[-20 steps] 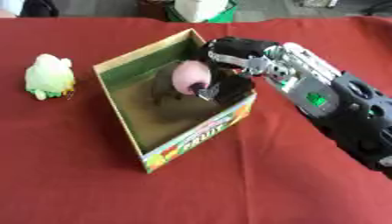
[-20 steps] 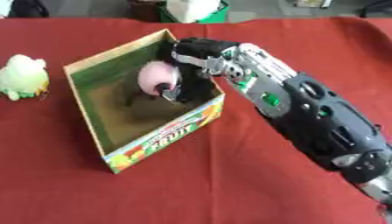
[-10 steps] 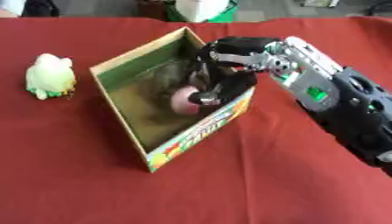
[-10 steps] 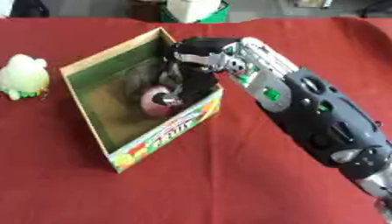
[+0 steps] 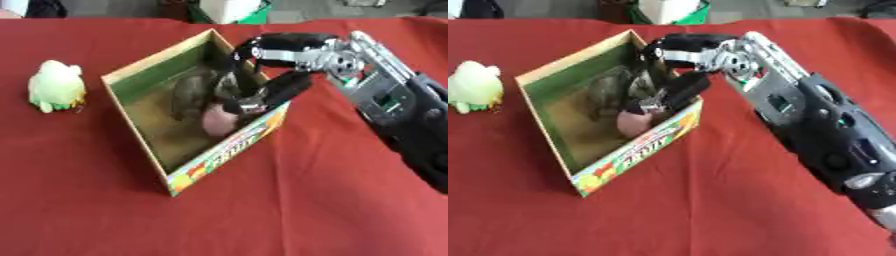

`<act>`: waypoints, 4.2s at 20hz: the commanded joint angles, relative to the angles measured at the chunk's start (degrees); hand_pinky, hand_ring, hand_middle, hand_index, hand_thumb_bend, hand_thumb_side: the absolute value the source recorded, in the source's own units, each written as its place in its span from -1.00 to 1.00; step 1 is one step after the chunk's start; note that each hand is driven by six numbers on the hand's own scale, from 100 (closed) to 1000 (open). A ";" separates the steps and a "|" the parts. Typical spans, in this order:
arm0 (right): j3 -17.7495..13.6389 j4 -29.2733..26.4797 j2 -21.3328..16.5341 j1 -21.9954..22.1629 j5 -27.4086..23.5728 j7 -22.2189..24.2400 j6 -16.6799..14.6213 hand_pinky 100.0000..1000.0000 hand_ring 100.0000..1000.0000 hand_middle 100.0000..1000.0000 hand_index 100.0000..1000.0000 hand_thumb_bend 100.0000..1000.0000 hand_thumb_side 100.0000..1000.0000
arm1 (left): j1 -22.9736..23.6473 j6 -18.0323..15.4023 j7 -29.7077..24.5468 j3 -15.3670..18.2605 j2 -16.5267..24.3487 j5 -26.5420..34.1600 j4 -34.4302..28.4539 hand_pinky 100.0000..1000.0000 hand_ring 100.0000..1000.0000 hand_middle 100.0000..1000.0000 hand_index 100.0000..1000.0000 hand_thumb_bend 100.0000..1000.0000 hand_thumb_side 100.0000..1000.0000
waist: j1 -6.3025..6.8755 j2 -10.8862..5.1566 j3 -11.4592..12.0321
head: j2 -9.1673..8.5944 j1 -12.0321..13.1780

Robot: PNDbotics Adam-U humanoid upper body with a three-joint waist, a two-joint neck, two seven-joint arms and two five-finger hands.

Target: Pick up objects on the table and place them in the box.

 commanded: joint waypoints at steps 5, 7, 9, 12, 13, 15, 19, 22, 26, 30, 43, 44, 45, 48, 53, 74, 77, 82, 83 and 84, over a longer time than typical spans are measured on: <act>-7.54 -9.65 -5.12 1.11 -8.30 -7.84 4.79 0.31 0.65 0.50 0.76 -0.56 0.57 | -0.46 0.23 0.23 0.66 1.24 -0.12 -0.92 0.23 0.26 0.39 0.58 -0.49 0.74 | 0.50 -0.99 -0.68 | 0.14 1.02; -9.06 -11.99 -6.56 2.00 -10.43 -10.50 5.71 0.31 0.64 0.49 0.75 -0.57 0.57 | -0.51 0.28 0.19 0.63 1.32 -0.18 -0.92 0.23 0.26 0.39 0.58 -0.49 0.74 | 0.56 -0.97 -0.90 | 0.10 1.32; -10.74 -13.93 -8.04 3.15 -12.44 -13.30 6.60 0.30 0.63 0.47 0.75 -0.62 0.59 | -0.53 0.35 0.08 0.58 1.40 -0.23 -0.92 0.23 0.26 0.39 0.58 -0.49 0.74 | 0.61 -0.95 -1.14 | 0.04 1.59; -13.46 -16.79 -10.21 5.48 -16.36 -19.13 8.05 0.28 0.61 0.46 0.73 -1.00 0.69 | -0.45 0.48 0.10 0.66 1.59 -0.30 -0.92 0.23 0.26 0.39 0.58 -0.49 0.74 | 0.68 -0.90 -1.51 | -0.10 1.97; -14.46 -17.80 -10.82 6.42 -18.28 -21.54 8.21 0.27 0.61 0.48 0.73 -1.00 0.76 | -0.36 0.57 0.10 0.67 1.70 -0.30 -0.92 0.23 0.26 0.39 0.58 -0.50 0.74 | 0.72 -0.88 -1.70 | -0.14 2.19; -16.40 -19.48 -12.00 8.46 -22.46 -26.69 8.13 0.26 0.61 0.49 0.74 -1.00 0.94 | -0.15 0.91 0.18 0.75 1.91 -0.34 -0.92 0.24 0.27 0.39 0.58 -0.53 0.73 | 0.77 -0.85 -2.02 | -0.09 2.63; -19.58 -21.95 -14.08 13.06 -28.97 -36.16 7.08 0.25 0.62 0.54 0.74 -1.00 1.00 | 0.36 1.53 0.36 0.90 2.44 -0.40 -0.92 0.24 0.27 0.39 0.59 -0.58 0.73 | 0.96 -0.80 -2.67 | 0.14 3.16; -20.99 -22.21 -14.79 15.80 -33.10 -42.46 4.12 0.24 0.62 0.55 0.75 -1.00 1.00 | 0.69 1.54 0.14 0.93 2.83 -0.52 -0.92 0.24 0.27 0.39 0.59 -0.58 0.74 | 1.12 -0.77 -3.05 | -0.21 2.85; -22.89 -22.24 -15.00 19.12 -36.39 -49.12 -0.10 0.22 0.61 0.56 0.74 -1.00 1.00 | 1.59 1.44 -1.92 0.83 4.05 -1.40 -0.92 0.25 0.28 0.40 0.61 -0.56 0.73 | 1.30 -0.72 -3.56 | -0.57 3.02; -24.42 -22.24 -15.34 22.64 -37.56 -53.98 -3.60 0.21 0.60 0.55 0.72 -1.00 1.00 | 2.44 0.68 -9.17 0.79 6.92 -4.72 -0.92 0.31 0.33 0.43 0.69 -0.34 0.64 | 1.47 -0.76 -3.91 | -0.50 3.62; -26.58 -22.24 -14.87 28.60 -36.05 -59.05 -10.13 0.30 0.68 0.58 0.74 -1.00 1.00 | -0.22 -8.61 -47.89 -0.96 15.58 -22.19 3.87 0.56 0.59 0.67 0.99 0.79 0.82 | 1.58 -1.09 -4.70 | -0.33 5.62; -26.69 -22.24 -14.74 29.04 -35.97 -59.45 -10.72 0.31 0.69 0.59 0.75 -1.00 1.00 | -0.90 -10.02 -50.39 -1.35 15.63 -22.68 5.38 0.56 0.60 0.67 1.00 0.90 0.87 | 1.58 -1.10 -4.71 | -0.33 5.72; -26.78 -22.24 -14.63 29.47 -35.88 -59.77 -11.20 0.31 0.69 0.59 0.75 -1.00 1.00 | -1.57 -11.28 -52.41 -1.68 15.61 -23.08 6.76 0.56 0.60 0.67 1.00 0.94 0.89 | 1.58 -1.11 -4.71 | -0.34 5.79; -26.96 -22.24 -14.26 30.96 -35.61 -60.16 -11.67 0.32 0.70 0.59 0.75 -1.00 1.00 | -3.17 -13.98 -57.13 -3.06 15.55 -24.28 10.49 0.59 0.64 0.68 1.00 1.00 0.94 | 1.60 -0.99 -4.83 | -0.58 6.17; -27.16 -22.24 -13.78 32.13 -35.40 -60.24 -10.95 0.31 0.68 0.58 0.74 -1.00 1.00 | -4.99 -15.89 -65.36 -5.03 15.27 -26.12 15.17 0.60 0.68 0.72 1.00 1.00 0.79 | 1.69 -0.79 -4.97 | -0.78 6.46; -27.54 -22.24 -12.93 32.64 -35.58 -60.68 -9.33 0.28 0.62 0.54 0.69 -1.00 1.00 | -11.32 -16.31 -77.19 -6.34 8.91 -35.80 36.08 0.64 0.86 0.98 1.00 0.71 0.07 | 1.63 0.36 -6.19 | -1.79 7.03; -27.54 -22.24 -12.81 32.63 -35.45 -60.61 -9.26 0.28 0.62 0.54 0.68 -1.00 1.00 | -12.28 -15.82 -76.52 -5.84 7.77 -37.46 38.89 0.64 0.85 0.98 1.00 0.71 0.09 | 1.56 0.65 -6.36 | -1.99 7.10; -27.52 -22.24 -12.63 32.59 -35.46 -60.49 -9.19 0.28 0.62 0.53 0.67 -1.00 1.00 | -13.16 -16.00 -75.16 -5.45 6.62 -39.63 42.60 0.64 0.85 0.97 1.00 0.68 0.10 | 1.47 1.04 -6.52 | -2.27 7.17; -27.55 -22.24 -12.59 32.60 -35.51 -60.50 -9.16 0.28 0.61 0.53 0.67 -1.00 1.00 | -13.22 -16.05 -74.96 -5.36 6.50 -39.85 43.05 0.64 0.85 0.97 1.00 0.68 0.09 | 1.45 1.10 -6.54 | -2.33 7.19; -27.57 -22.24 -12.57 32.60 -35.58 -60.52 -9.12 0.28 0.61 0.53 0.67 -1.00 1.00 | -13.27 -16.11 -74.83 -5.31 6.41 -40.03 43.44 0.64 0.85 0.97 1.00 0.68 0.09 | 1.44 1.14 -6.55 | -2.38 7.21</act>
